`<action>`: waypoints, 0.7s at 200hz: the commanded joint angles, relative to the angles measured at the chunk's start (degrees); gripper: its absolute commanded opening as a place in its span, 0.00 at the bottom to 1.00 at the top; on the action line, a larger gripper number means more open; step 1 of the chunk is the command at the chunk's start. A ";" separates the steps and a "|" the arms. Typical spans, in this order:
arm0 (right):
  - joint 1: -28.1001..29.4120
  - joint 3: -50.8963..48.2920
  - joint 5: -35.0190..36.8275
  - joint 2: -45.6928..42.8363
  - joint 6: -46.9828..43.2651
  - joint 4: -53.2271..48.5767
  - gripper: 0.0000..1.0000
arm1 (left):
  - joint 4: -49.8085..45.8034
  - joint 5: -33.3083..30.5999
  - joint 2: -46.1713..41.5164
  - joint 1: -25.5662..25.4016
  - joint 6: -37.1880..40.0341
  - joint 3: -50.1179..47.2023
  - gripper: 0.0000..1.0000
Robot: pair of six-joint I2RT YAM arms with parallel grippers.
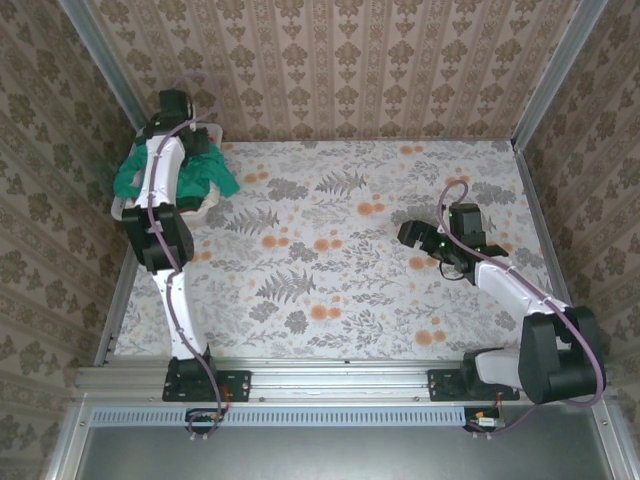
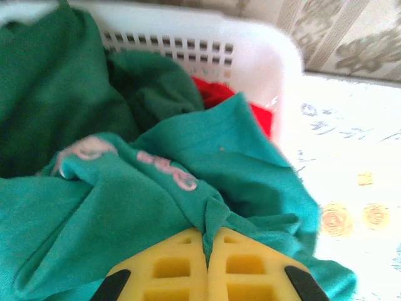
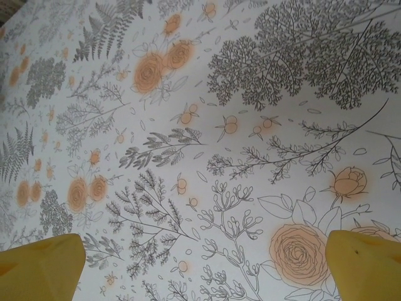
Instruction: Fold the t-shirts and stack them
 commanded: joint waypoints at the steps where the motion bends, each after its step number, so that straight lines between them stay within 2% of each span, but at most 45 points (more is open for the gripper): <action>1: 0.39 -0.87 0.97 -1.97 -1.03 -1.95 1.00 | -0.77 -5.36 -11.55 -2.82 2.14 2.73 0.00; 42: 0.39 -1.21 -0.07 -4.91 -0.60 -1.97 1.00 | 4.94 -14.93 -26.15 -11.50 9.89 -1.01 0.00; 79: 0.87 -1.91 -4.59 -8.63 0.18 1.00 1.00 | 19.17 -22.00 -39.68 -25.00 20.71 -9.86 0.00; 107: 1.99 -1.98 -6.13 -12.56 0.04 1.70 1.00 | 22.52 -20.12 -44.85 -35.83 24.22 -11.18 0.00; 140: 5.24 -1.75 -7.31 -17.57 0.84 4.25 1.00 | 23.88 -19.28 -44.83 -49.48 27.46 -10.48 0.00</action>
